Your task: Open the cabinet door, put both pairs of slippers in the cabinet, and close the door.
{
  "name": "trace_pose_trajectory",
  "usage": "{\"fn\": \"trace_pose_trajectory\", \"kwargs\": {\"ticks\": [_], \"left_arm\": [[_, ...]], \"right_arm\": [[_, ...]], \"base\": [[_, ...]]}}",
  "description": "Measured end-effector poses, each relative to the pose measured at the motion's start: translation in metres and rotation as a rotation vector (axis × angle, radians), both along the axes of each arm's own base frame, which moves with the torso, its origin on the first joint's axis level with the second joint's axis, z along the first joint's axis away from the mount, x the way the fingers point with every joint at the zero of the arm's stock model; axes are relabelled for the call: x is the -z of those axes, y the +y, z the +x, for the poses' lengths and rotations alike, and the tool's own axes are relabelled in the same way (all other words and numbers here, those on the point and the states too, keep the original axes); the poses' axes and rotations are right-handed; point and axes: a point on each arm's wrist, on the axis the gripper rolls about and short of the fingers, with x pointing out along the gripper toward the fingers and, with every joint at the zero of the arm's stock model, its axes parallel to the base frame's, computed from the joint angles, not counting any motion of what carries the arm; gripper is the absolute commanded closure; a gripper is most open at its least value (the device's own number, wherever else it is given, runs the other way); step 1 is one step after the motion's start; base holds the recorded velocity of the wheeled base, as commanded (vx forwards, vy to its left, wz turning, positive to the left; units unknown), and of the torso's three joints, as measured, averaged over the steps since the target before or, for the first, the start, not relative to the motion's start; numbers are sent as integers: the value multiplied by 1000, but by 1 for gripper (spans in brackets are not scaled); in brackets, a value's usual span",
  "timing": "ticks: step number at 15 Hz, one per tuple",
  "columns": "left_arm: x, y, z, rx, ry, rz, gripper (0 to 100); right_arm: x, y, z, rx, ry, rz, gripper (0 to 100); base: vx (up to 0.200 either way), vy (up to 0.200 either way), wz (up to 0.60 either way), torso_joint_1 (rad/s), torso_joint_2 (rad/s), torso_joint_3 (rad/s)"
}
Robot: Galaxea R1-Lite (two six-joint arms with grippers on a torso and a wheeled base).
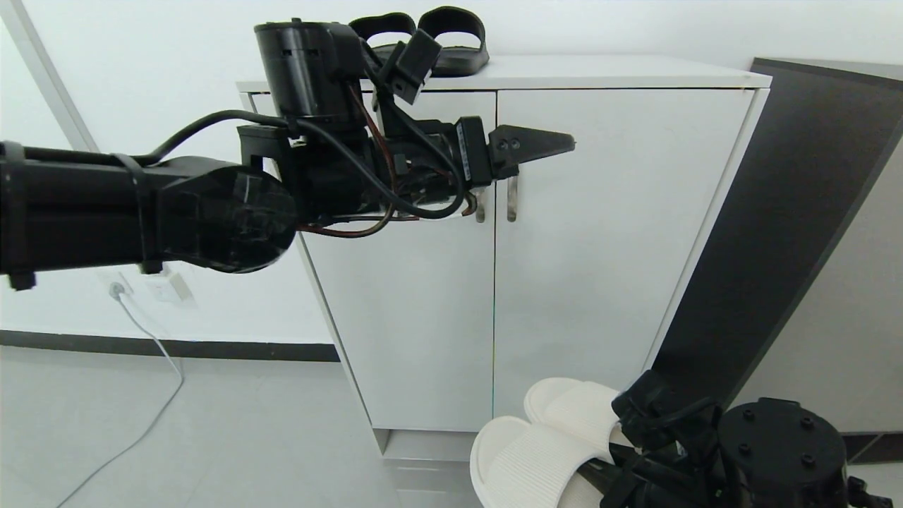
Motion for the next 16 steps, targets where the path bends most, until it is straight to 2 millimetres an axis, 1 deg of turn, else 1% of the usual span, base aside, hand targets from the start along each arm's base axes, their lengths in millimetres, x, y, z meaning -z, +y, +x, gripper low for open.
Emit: {"fn": "trace_pose_trajectory", "kwargs": {"ticks": [3,9,13,16], "left_arm": [[8,3,14,-29,-8,21,0],[11,10,35,-74,-15,21,0],[12,7,50,-82,-15,22,0],[16,3,57,-84,-1,30,0]], "right_arm": [[0,0,0,-2,1,0,100],[1,0,0,-3,3,-2,100],[1,0,0,-6,3,-3,100],[1,0,-1,-7,3,-5,100]], "base": [[0,0,0,0,0,0],[0,0,0,0,0,0],[0,0,0,0,0,0],[0,0,0,0,0,0]]}}
